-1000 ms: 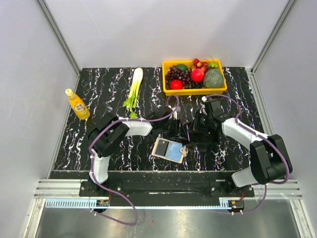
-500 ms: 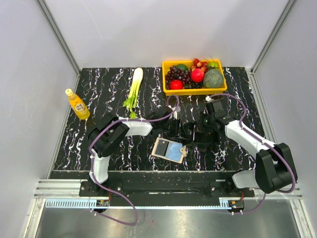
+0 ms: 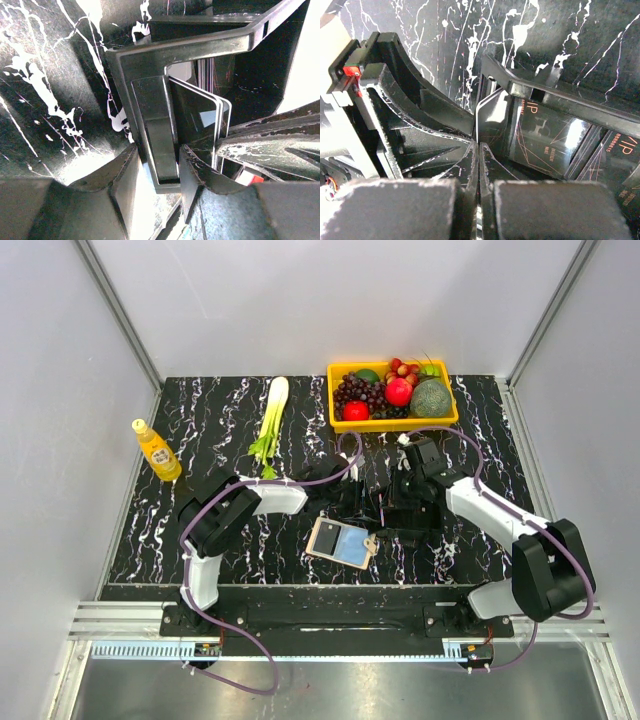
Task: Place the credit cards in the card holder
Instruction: Pick up the credit card from the storage box.
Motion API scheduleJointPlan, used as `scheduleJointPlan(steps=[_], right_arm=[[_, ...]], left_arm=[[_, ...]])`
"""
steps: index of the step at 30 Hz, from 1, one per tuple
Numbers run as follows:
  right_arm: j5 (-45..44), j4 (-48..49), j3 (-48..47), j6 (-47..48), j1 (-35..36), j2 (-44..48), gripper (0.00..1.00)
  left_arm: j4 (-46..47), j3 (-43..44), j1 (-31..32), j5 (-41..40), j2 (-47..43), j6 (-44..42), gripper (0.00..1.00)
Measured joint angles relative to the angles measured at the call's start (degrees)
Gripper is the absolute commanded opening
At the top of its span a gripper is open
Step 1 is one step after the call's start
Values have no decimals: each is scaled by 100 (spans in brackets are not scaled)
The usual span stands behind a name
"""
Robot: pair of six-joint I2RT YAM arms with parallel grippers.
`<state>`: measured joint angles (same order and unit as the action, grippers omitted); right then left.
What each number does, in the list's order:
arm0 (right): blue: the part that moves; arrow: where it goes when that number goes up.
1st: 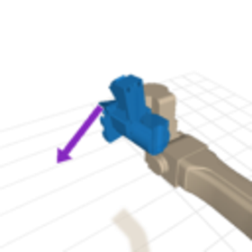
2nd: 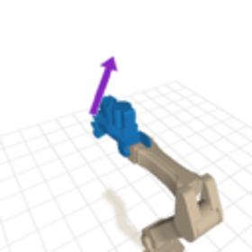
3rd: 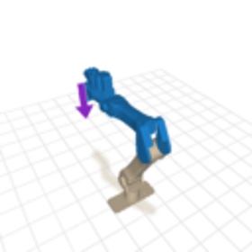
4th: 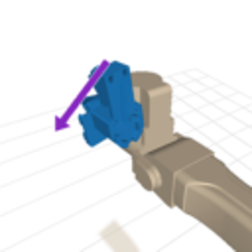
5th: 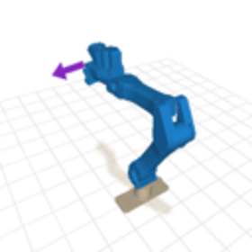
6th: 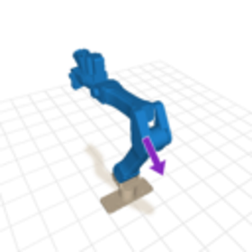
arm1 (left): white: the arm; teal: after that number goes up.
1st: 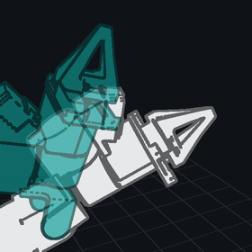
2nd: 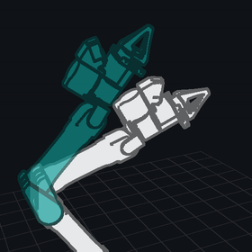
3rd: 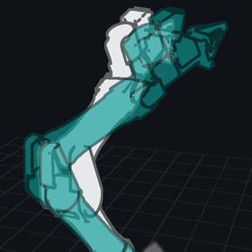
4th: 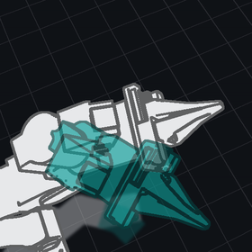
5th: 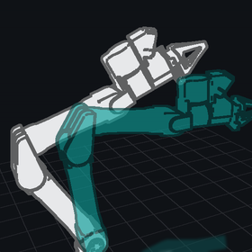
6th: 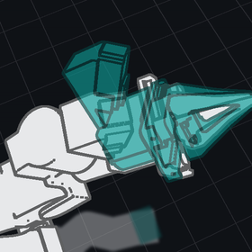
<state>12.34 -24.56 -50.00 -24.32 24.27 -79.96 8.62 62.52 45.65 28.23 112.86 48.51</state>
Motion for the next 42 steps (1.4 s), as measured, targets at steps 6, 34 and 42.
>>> scheduleJointPlan(steps=[6,34,42], right_arm=[[249,96,4,-111,11,-24,0],[-863,-273,17,-164,44,138,0],[-1019,-295,-85,-101,37,-330,0]], left_arm=[[-4,0,0,4,0,0,34],[-2,0,0,7,0,0,34],[-4,-4,-28,7,0,2,34]])
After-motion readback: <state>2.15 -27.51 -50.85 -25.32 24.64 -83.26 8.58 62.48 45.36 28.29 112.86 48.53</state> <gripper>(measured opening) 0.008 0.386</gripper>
